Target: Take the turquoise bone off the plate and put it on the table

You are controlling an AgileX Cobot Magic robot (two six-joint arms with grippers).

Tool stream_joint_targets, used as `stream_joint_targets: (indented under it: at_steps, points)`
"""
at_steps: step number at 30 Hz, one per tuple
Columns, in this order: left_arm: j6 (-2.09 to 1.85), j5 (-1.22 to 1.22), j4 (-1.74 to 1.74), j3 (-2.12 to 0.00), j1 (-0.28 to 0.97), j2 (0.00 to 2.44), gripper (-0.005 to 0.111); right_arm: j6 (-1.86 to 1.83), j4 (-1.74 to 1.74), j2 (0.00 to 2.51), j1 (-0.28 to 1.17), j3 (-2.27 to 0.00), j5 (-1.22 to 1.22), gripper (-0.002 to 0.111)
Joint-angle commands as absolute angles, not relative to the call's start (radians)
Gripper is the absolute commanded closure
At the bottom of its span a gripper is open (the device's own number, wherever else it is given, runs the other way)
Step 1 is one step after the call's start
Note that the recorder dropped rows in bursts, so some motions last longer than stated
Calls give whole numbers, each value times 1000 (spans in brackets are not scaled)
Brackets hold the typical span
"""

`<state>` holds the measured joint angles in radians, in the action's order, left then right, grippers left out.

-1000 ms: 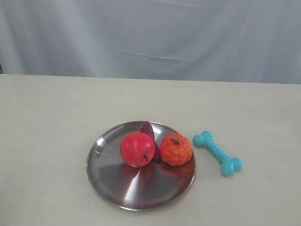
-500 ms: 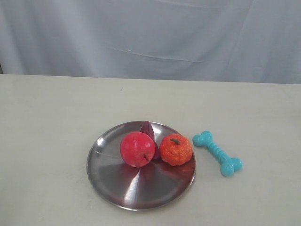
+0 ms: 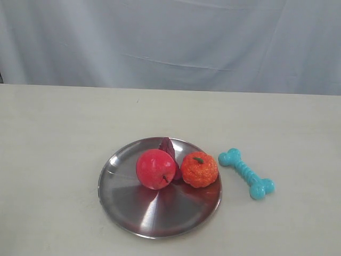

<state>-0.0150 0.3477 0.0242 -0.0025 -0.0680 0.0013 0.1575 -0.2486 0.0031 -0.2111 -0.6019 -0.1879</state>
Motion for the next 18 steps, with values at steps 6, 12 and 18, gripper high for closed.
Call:
stream_joint_targets:
  at_steps: [6,12,18]
  points:
    - [-11,342,25,0,-60,0,107,171,-250,0,-336,-440,-193,109]
    - [-11,342,25,0,-60,0,107,203,-250,0,-336,-241,-170,109]
    - [-11,342,25,0,-60,0,107,249,-250,0,-336,-100,-125,109]
